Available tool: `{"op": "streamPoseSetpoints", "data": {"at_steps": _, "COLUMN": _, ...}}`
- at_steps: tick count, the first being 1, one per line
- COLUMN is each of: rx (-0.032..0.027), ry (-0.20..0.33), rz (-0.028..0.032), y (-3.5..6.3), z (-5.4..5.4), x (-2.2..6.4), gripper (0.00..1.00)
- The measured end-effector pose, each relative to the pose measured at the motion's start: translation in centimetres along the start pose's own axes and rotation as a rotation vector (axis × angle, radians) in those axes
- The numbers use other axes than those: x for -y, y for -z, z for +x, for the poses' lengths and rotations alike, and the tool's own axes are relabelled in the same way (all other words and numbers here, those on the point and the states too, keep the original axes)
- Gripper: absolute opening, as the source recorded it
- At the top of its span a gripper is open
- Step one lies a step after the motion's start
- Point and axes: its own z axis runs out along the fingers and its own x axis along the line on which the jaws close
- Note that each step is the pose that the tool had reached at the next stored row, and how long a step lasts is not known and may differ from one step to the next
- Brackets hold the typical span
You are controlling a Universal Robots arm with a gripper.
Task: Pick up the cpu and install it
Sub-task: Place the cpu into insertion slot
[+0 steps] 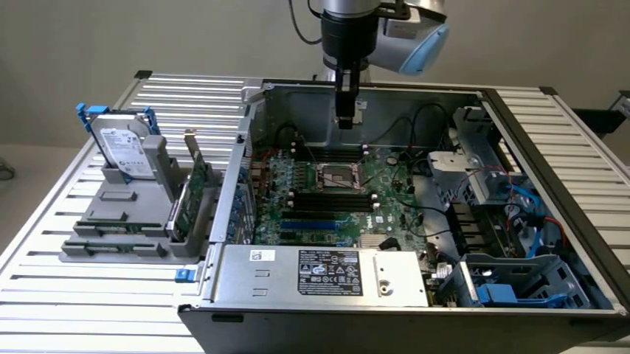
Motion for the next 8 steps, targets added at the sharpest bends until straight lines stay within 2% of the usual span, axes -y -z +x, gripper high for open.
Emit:
{"op": "streamPoseSetpoints", "data": {"at_steps": 3, "rx": -0.0006, "ry": 0.015, "rz": 0.0050, "y": -0.34, "z": -0.1, "x": 0.03, "gripper": 0.55}}
{"op": "streamPoseSetpoints", "data": {"at_steps": 6, "rx": -0.0021, "ry": 0.031, "rz": 0.0073, "y": -0.86, "z": -0.3, "x": 0.06, "gripper": 0.55}}
{"op": "streamPoseSetpoints", "data": {"at_steps": 8, "rx": -0.0051, "ry": 0.066, "rz": 0.0096, "y": -1.83, "z": -0.5, "x": 0.13, "gripper": 0.55}}
